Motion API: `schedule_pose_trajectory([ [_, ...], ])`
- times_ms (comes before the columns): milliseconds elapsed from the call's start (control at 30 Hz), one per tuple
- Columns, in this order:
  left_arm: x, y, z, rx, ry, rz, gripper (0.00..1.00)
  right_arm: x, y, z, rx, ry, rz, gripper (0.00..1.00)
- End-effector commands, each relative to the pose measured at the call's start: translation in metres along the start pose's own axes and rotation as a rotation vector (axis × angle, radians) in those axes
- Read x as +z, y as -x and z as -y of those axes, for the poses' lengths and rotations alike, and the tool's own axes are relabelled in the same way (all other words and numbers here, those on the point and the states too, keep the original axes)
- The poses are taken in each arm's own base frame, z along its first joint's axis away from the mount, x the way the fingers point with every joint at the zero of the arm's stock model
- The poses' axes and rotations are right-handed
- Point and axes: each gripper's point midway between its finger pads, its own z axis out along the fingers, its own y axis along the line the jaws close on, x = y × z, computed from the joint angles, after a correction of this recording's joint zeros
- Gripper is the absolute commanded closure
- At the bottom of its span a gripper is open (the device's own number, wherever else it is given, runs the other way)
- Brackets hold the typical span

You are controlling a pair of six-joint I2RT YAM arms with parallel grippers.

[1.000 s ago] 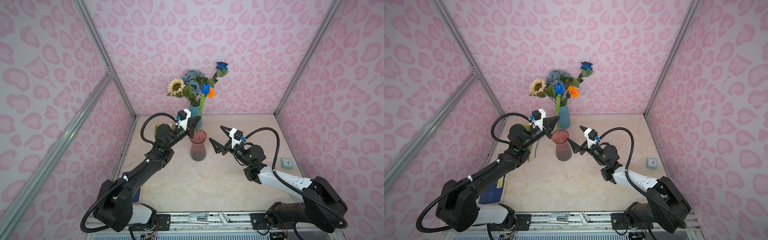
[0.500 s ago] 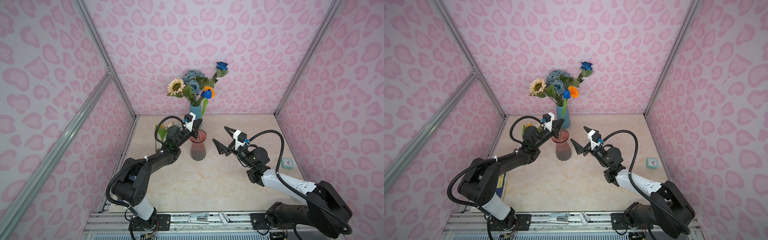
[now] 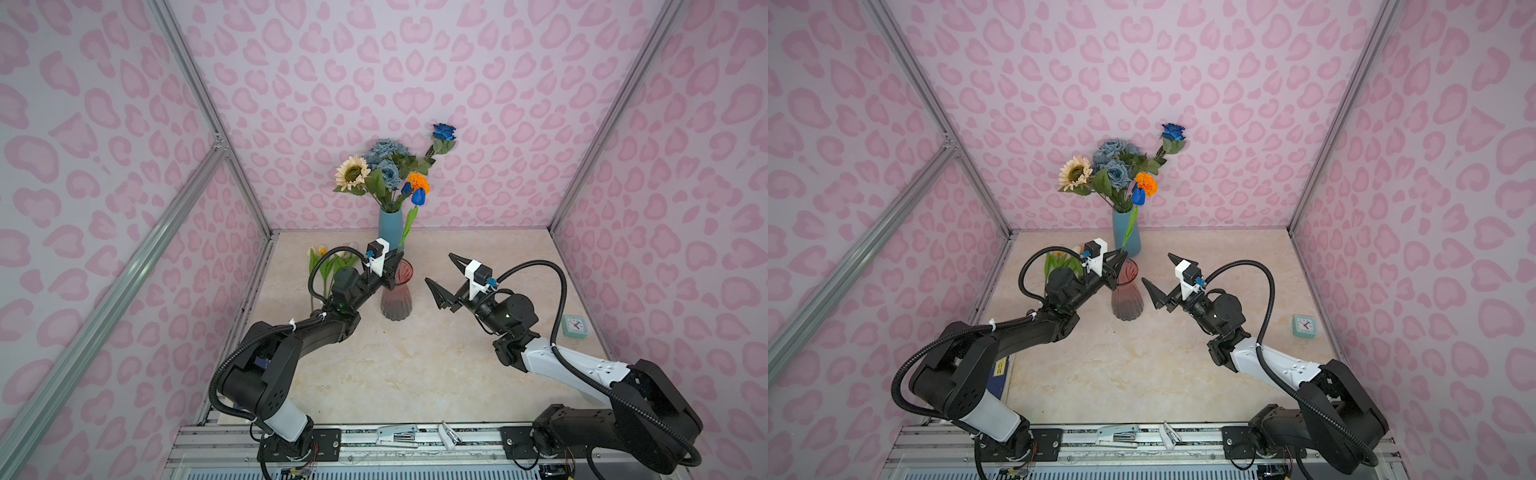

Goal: Arrange the flowers into the vase
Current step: 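Lower the blue tulip stem into the pink vase with the left gripper, then press the blue tulip head down with the right gripper while left holds stem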

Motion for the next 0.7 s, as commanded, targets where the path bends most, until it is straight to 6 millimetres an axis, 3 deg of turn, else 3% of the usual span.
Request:
schedule_pose_trajectory([
  [0,-0.007,0.023,0.001,0.017,0.011,0.073,0.80,0.003,0.004,-0.001,0.006,0.009,0.025,0.08],
  [200,-0.013,0.020,0.004,0.022,0.002,0.064,0.84,0.007,0.003,-0.002,0.021,0.018,0.035,0.08],
  [333,-0.016,0.019,0.007,0.020,-0.009,0.061,0.67,0.008,0.004,-0.002,0.021,0.024,0.038,0.08],
  [500,-0.019,0.016,0.009,0.027,-0.010,0.049,0.58,0.008,0.003,-0.003,0.020,0.027,0.036,0.08],
  [600,-0.021,0.017,0.014,0.031,-0.032,0.048,0.69,0.009,0.001,-0.002,0.020,0.023,0.024,0.07],
  [667,-0.021,0.017,0.017,0.031,-0.046,0.047,0.69,0.016,-0.005,0.004,0.029,0.002,-0.014,0.07],
])
